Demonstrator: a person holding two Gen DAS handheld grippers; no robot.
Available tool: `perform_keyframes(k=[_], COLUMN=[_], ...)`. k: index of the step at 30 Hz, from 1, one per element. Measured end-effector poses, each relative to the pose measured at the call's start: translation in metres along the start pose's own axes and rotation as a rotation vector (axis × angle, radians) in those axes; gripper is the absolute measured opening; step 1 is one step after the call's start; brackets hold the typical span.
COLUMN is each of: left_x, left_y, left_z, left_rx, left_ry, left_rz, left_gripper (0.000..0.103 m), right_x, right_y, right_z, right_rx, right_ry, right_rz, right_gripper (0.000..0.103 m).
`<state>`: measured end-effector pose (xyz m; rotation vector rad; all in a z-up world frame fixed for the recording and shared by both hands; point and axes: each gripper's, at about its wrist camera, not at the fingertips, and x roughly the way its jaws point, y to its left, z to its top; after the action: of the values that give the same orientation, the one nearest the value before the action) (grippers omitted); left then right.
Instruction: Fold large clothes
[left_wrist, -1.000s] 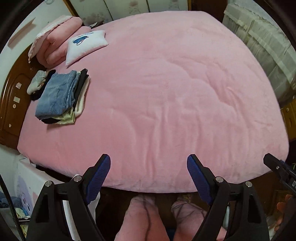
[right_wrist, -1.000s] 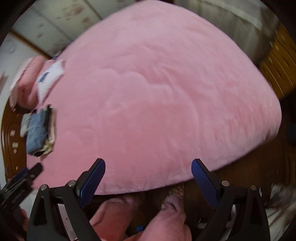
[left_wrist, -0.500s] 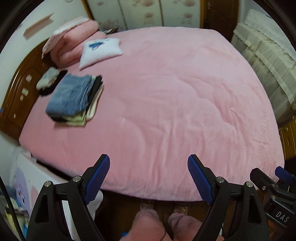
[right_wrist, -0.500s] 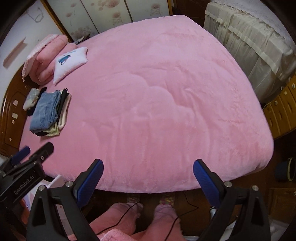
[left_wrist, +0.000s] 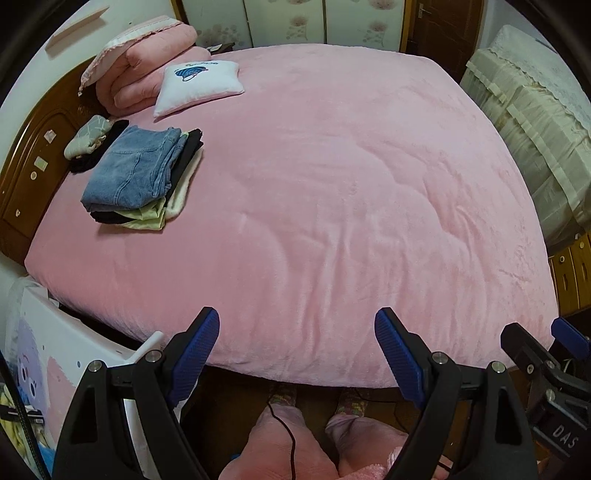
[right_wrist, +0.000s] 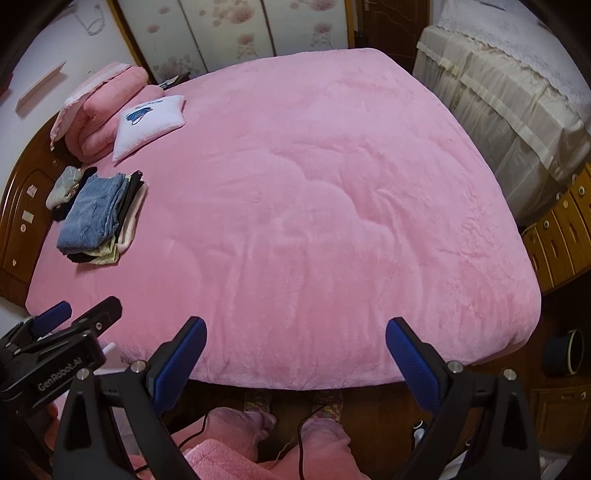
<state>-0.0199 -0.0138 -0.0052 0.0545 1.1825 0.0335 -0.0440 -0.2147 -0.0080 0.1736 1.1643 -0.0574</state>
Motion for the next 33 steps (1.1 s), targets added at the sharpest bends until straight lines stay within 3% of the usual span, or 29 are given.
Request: perform_keyframes(k=[2,4,9,13,22,33], left_x=[-0.003,-0.006,-0.014,-0.018,-0.025,-0.024], left_y=[0.000,-0.001,-0.001,-0.003,-0.008,-0.007], left_z=[0.000,0.000,0.000,-0.001,-0.003,-0.009], left_rx=[0.004,0.006,0.012,0.015,0.020,0.009], left_ry=[-0.015,-0.028,-0.058,-0.075,-0.094,-0.077], left_rz=[-0.003,-0.015,-0.036,-0.052,-0.049,-0.039], left_gripper=[0.087,0.095,0.096,0.102,0.102,0.102], right_x=[-0.004,-0.011,-0.018,-0.020,-0.030,-0.029], right_y=[0.001,0.003,0.007,0.006,0.010,0.008], right_z=[0.000,-0.002,-0.002,-0.003,-0.006,-0.006], right_rx=[-0.014,-0.023,-0.036,-0.025,-0.050,-0.048], right_ry=[-0.012,-0.037,-0.065,-0.078,-0.114,-0.091], right_rz=[0.006,0.011,0.008,0.004,-0.022,-0.011], right_gripper=[0.098,0.098,0.098,0.098,0.103,0.103])
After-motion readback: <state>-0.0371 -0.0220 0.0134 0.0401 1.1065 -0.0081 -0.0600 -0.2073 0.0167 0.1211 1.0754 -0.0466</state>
